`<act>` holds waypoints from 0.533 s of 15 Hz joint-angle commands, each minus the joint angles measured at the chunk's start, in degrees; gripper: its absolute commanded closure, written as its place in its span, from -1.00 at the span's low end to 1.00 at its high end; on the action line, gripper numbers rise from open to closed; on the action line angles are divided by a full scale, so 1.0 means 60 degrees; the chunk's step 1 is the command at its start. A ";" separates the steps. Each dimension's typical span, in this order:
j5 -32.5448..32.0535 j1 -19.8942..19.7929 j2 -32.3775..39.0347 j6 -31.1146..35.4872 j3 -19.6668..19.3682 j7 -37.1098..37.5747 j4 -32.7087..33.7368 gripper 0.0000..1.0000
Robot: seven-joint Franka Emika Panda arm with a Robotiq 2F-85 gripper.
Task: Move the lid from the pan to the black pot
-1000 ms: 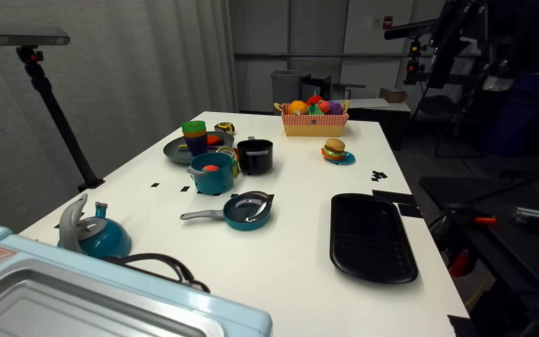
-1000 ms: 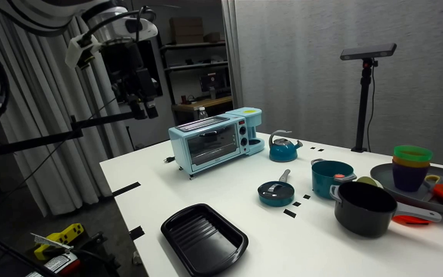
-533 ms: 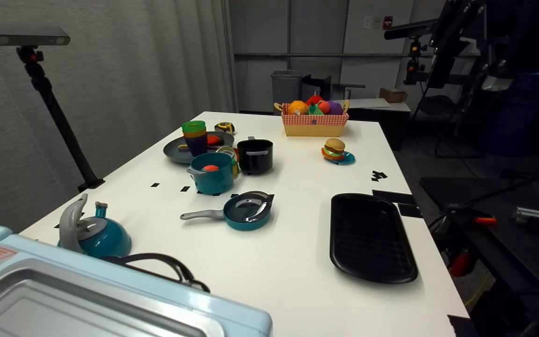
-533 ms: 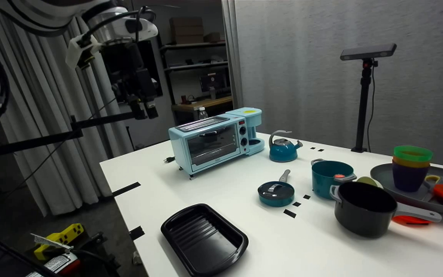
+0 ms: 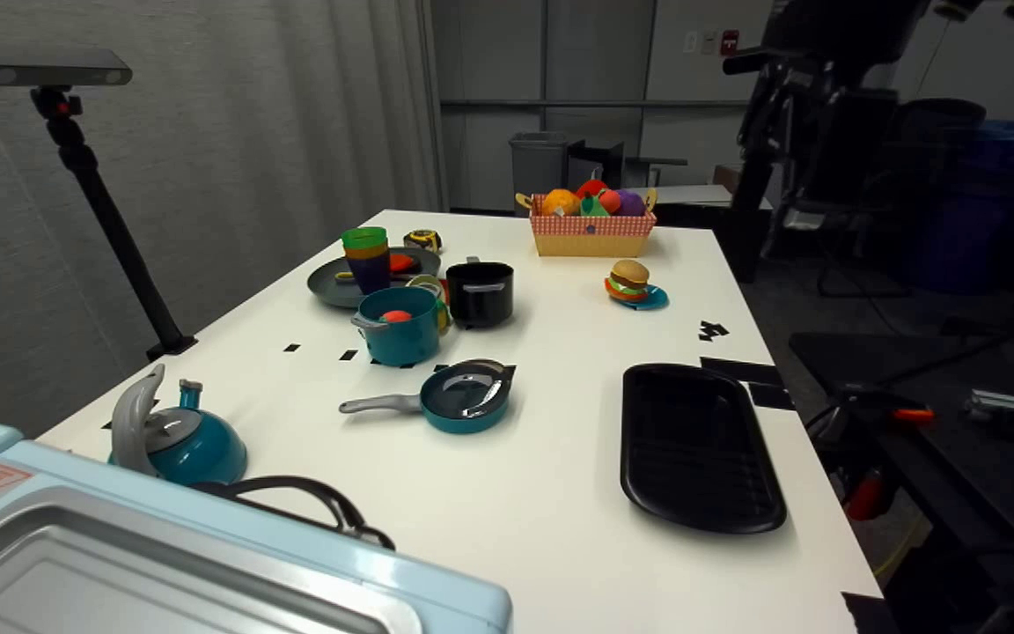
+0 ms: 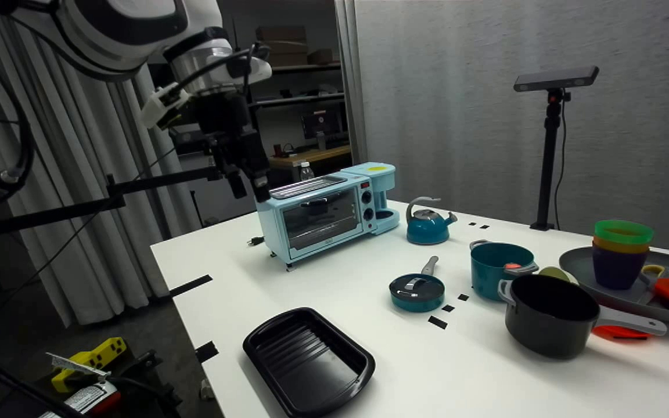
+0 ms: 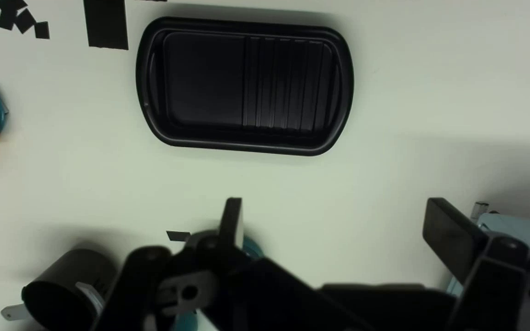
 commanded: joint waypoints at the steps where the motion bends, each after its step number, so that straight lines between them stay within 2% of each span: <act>1: -0.0740 -0.0460 0.1576 0.0861 -0.0202 0.0031 0.0761 -1.00; 8: -0.2118 -0.0551 0.3780 0.1189 -0.0548 -0.0079 0.2744 -1.00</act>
